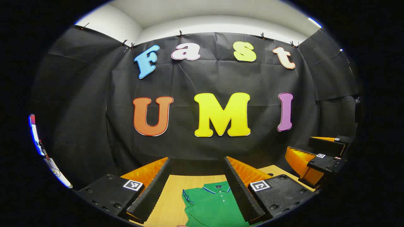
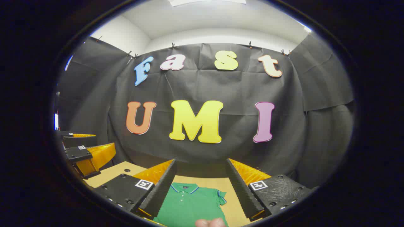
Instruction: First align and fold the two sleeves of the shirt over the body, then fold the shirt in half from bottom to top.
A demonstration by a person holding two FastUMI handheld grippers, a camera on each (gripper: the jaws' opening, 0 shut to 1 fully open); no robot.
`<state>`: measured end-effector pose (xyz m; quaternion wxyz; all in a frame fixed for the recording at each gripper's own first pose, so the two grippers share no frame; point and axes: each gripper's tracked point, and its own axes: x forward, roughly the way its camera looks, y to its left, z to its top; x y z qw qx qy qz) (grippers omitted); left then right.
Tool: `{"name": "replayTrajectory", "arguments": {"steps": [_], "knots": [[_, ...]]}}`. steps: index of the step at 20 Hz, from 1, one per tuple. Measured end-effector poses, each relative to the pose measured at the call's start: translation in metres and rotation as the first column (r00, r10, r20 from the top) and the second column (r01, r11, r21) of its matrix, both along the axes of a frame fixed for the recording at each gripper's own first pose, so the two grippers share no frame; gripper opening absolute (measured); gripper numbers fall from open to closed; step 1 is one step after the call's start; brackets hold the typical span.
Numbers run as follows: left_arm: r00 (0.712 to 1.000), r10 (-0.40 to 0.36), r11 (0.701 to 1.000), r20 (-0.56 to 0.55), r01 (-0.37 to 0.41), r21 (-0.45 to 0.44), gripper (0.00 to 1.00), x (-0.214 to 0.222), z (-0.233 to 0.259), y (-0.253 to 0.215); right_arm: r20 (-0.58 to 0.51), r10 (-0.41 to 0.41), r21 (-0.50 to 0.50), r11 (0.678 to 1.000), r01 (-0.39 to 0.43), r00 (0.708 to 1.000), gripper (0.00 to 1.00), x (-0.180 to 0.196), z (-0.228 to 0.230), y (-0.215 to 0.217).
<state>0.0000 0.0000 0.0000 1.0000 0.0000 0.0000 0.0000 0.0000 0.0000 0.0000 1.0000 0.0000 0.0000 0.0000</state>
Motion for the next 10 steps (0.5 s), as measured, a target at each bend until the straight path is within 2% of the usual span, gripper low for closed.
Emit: {"name": "replayTrajectory", "arguments": {"steps": [1, 3, 10], "knots": [[1.000, 0.000, 1.000, 0.003, 0.000, 0.001, 1.00, 0.001, 0.002, -0.001, -0.002, 0.005, 0.004, 1.000, -0.005, 1.000, 0.96, 0.001, -0.001, 0.001], [1.000, 0.007, 1.000, 0.006, -0.007, 0.005, 1.00, 0.005, 0.003, -0.001, -0.006, 0.006, 0.012, 1.000, -0.006, 1.000, 0.93, 0.003, -0.001, -0.001], [1.000, 0.012, 1.000, -0.008, -0.012, -0.011, 1.00, 0.017, 0.001, -0.008, -0.001, 0.005, 0.017, 1.000, -0.005, 1.000, 0.96, 0.010, 0.004, -0.012]]}}
